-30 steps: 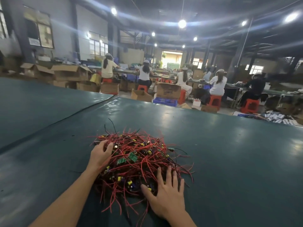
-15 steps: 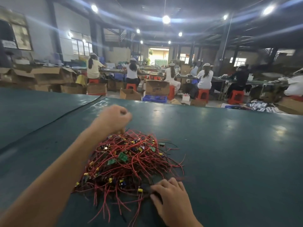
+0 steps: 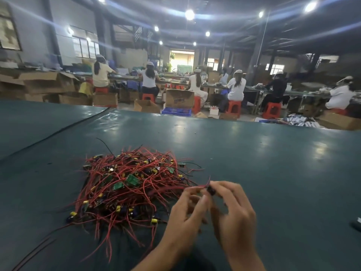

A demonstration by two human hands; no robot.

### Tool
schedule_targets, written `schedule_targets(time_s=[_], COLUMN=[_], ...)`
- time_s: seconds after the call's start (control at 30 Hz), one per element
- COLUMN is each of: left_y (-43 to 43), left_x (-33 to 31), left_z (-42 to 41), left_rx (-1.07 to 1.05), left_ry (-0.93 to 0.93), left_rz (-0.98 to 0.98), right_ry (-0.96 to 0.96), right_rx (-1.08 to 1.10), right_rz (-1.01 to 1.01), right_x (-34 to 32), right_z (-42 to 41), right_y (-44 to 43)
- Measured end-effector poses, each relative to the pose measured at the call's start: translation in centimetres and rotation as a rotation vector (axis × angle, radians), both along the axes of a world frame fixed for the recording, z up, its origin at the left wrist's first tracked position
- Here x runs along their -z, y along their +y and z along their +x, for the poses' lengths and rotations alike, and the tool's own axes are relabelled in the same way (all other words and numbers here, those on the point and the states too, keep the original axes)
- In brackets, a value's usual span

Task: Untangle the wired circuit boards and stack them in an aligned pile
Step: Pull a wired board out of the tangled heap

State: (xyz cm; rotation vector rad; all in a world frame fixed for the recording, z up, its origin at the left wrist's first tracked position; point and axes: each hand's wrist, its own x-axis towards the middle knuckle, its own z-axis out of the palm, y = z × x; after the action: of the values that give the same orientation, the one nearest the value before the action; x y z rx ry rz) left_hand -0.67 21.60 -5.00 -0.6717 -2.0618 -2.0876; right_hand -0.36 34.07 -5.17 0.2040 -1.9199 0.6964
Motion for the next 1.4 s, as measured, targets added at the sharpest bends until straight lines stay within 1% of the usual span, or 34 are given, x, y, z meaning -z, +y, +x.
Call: schedule_targets(time_s=[0.1,0.17,0.23,0.27,0.33,0.37,0.43,0.5,0.57,0.63,0.83,0.9,1.03,1.2,1.3,1.4], left_y=[-0.6,-1.0,-1.3,-1.4,-1.8,-2.0,-2.3,-2.2,-1.8,-1.4,-1.3,-1.2,-1.1,-1.1,-1.2,-1.2], left_x=[1.7,2.2,2.3,2.2,2.0,2.0,2.0,2.0,2.2,2.4,2.7,2.7,2.9,2.9,2.9,2.9], left_z=[-0.4,-0.6,-0.9,-1.1,-1.5,-1.7,-1.7,-1.5,-1.4,-1.3,-1.2,-1.1,-1.1,-1.3,-1.5,-1.6], left_rx=[-0.010,-0.049,-0.078,-0.119,-0.234,-0.250,-0.222,-0.187,-0.144,-0.119,-0.120,-0.109,-0.110,-0.065,-0.072,-0.070], left_ry=[0.000,-0.033,-0.090,-0.148,-0.324,-0.392,-0.470,-0.496,-0.513,-0.549,-0.561,-0.508,-0.454,-0.474,-0.472,-0.497], left_rz=[0.074,0.145,0.222,0.260,0.364,0.413,0.448,0.439,0.422,0.416,0.394,0.377,0.310,0.330,0.309,0.335], right_ry=[-0.045,-0.064,-0.088,-0.099,-0.113,-0.149,-0.362,-0.559,-0.628,-0.637,-0.670,-0.682,-0.656,-0.664,-0.698,-0.697], right_rx=[-0.087,-0.168,-0.294,-0.338,-0.356,-0.353,-0.389,-0.471,-0.524,-0.539,-0.540,-0.534,-0.533,-0.509,-0.492,-0.484], right_rz=[0.084,0.055,-0.116,-0.216,-0.397,-0.485,-0.717,-0.987,-1.170,-1.265,-1.476,-1.469,-1.537,-1.523,-1.587,-1.650], right_x=[1.6,2.0,2.0,2.0,2.2,2.2,2.1,2.0,1.9,1.7,1.4,1.5,1.9,2.0,1.8,1.3], right_z=[0.1,0.1,0.2,0.4,0.9,1.1,1.2,1.1,0.9,1.0,1.0,1.0,0.6,0.4,0.3,0.2], right_y=[-0.6,-1.2,-2.1,-2.6,-3.1,-3.3,-3.6,-4.1,-4.5,-4.8,-4.8,-4.9,-4.9,-4.9,-4.8,-4.3])
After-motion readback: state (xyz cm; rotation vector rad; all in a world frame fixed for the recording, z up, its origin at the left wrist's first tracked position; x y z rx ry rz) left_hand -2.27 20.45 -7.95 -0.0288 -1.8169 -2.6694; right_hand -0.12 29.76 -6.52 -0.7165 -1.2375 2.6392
